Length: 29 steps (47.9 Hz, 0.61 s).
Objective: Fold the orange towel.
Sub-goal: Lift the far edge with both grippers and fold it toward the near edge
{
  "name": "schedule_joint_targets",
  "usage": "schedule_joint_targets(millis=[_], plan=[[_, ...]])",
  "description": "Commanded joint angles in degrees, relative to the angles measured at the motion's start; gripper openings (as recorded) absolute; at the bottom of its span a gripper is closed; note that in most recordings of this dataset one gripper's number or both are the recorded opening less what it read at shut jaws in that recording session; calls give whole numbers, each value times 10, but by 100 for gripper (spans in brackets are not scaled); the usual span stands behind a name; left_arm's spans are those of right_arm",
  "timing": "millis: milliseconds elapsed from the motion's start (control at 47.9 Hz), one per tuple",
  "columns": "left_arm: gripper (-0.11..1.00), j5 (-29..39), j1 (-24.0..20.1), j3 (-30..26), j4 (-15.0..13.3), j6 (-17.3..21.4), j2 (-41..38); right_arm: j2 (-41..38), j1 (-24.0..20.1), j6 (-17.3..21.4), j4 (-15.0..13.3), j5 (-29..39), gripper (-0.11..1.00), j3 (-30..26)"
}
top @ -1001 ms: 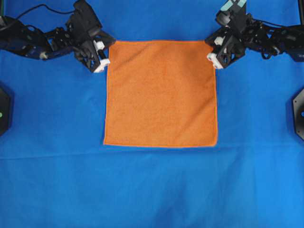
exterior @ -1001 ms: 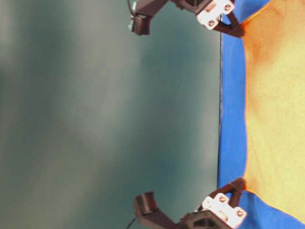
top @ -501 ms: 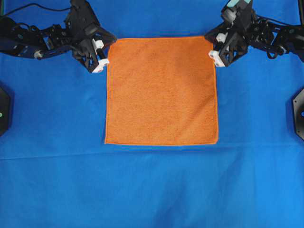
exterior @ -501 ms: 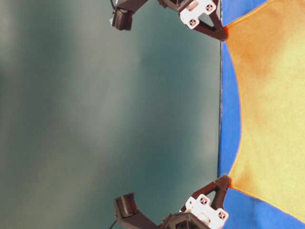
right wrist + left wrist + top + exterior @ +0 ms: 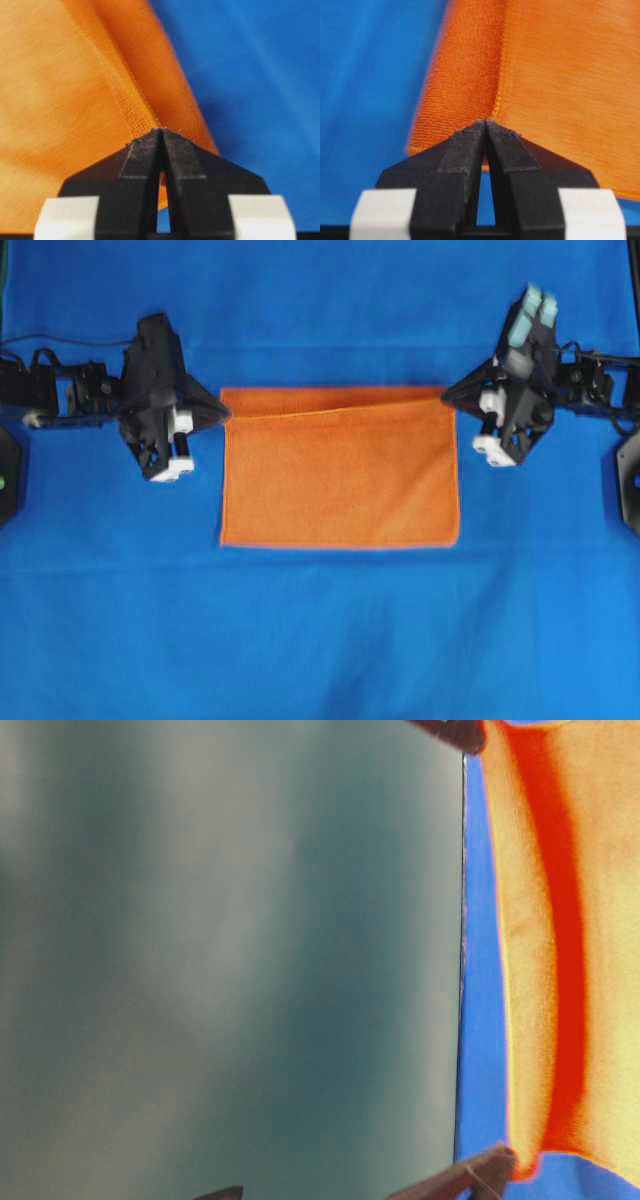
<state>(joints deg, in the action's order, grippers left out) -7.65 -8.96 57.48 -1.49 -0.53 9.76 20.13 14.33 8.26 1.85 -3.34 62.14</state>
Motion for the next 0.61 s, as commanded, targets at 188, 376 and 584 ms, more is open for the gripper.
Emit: schedule_joint_targets(millis=[188,376,584], plan=[[1,17,105,-12,0,-66,0,17,-87,47,2,33,1,5],[1,25,147,-12,0,-109,-3,4,-131,73,2,32,1,4],[1,25,176,-18,0,-123,-11,-26,-167,111,3,29,1,-3]])
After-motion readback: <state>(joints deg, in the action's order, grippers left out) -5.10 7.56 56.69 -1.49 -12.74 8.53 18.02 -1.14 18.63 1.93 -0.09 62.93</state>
